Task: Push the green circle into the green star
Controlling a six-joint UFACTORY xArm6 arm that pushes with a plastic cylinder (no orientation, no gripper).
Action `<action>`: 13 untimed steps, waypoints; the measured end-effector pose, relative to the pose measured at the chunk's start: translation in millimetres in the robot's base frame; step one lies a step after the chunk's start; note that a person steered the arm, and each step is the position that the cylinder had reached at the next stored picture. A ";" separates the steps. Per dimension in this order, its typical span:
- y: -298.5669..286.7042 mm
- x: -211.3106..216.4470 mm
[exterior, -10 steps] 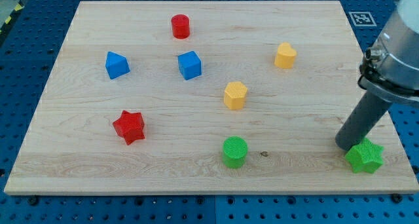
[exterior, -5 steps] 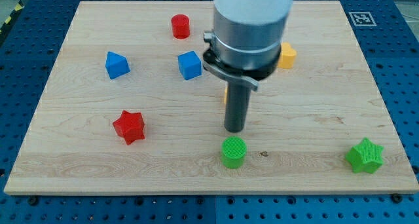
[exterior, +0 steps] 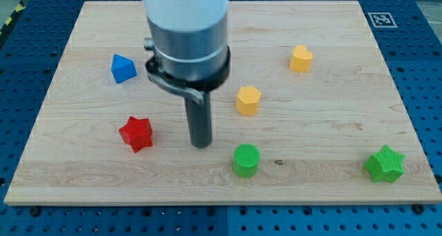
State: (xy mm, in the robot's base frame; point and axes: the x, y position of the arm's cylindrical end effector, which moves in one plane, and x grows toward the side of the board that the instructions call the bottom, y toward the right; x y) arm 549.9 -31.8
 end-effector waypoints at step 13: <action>146.9 5.1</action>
State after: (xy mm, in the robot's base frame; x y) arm 555.0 115.1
